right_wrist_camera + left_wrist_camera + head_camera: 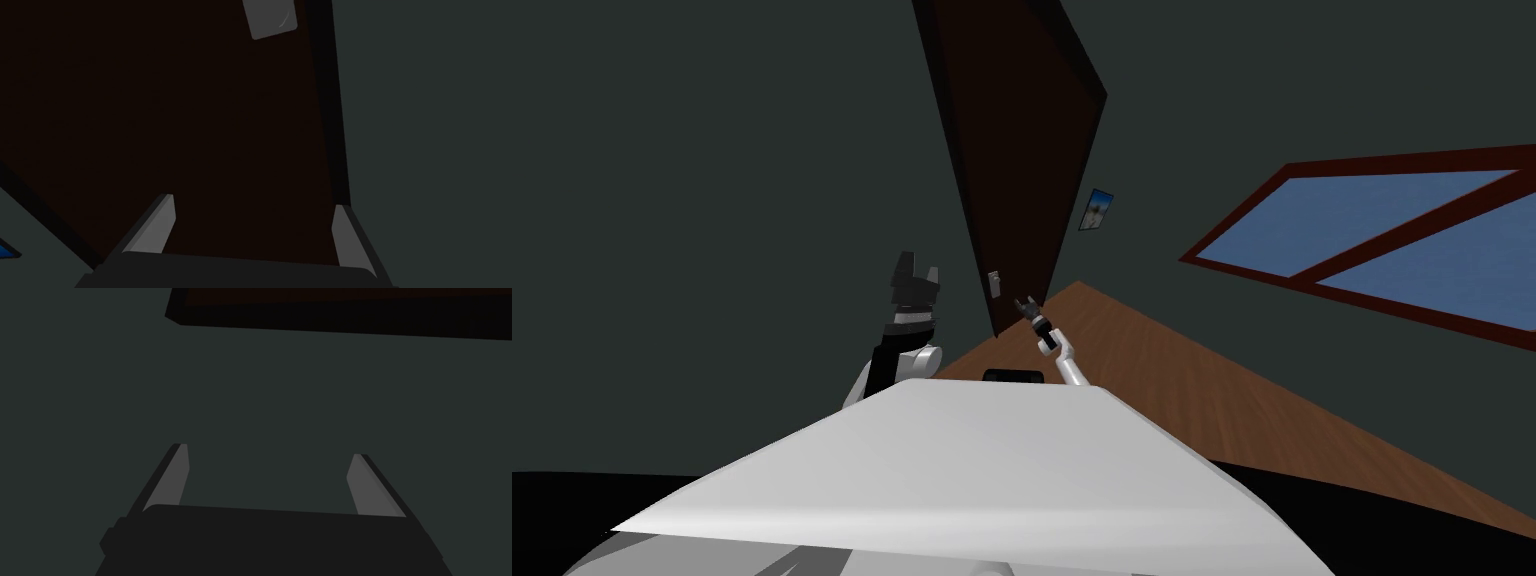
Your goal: Pull the door open
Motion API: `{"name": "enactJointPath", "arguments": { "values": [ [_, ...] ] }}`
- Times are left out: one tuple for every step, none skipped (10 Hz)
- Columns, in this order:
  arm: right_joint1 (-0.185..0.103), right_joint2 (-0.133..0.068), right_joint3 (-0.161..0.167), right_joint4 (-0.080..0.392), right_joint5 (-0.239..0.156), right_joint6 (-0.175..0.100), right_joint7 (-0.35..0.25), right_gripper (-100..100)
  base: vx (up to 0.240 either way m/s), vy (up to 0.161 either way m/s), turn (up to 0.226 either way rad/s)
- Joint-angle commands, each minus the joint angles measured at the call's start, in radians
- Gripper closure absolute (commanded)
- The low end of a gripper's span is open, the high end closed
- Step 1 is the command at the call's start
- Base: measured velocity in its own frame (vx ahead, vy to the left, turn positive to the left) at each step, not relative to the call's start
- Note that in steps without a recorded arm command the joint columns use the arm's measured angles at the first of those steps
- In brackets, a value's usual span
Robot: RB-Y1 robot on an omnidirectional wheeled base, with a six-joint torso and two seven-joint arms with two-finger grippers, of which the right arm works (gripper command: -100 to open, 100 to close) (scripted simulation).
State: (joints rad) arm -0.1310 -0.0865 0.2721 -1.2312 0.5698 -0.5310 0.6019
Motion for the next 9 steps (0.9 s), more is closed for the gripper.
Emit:
{"name": "enactJointPath", "arguments": {
  "values": [
    [-0.024,-0.001,0.011,0.036,0.018,0.0,0.022,-100,0.094,0.048,-0.037],
    [-0.036,0.0,0.017,0.055,0.028,0.0,0.035,-100,0.097,0.048,-0.037],
    [-0.048,0.0,0.023,0.074,0.038,0.0,0.047,-100,0.089,0.063,-0.045],
    [-0.059,0.001,0.029,0.093,0.048,0.0,0.059,-100,0.087,0.071,-0.039],
    [-0.071,0.002,0.034,0.112,0.057,0.0,0.07,-100,0.073,0.068,-0.037],
    [-0.09,0.004,0.044,0.143,0.074,-0.001,0.091,-100,0.113,0.077,-0.063],
    [-0.109,0.006,0.054,0.173,0.089,-0.001,0.11,-100,0.125,0.11,-0.05],
    [-0.117,0.007,0.058,0.187,0.097,-0.001,0.118,-100,0.134,0.098,-0.039],
    [-0.124,0.008,0.061,0.197,0.102,-0.001,0.125,-100,0.119,0.065,-0.021]
  ]
}}
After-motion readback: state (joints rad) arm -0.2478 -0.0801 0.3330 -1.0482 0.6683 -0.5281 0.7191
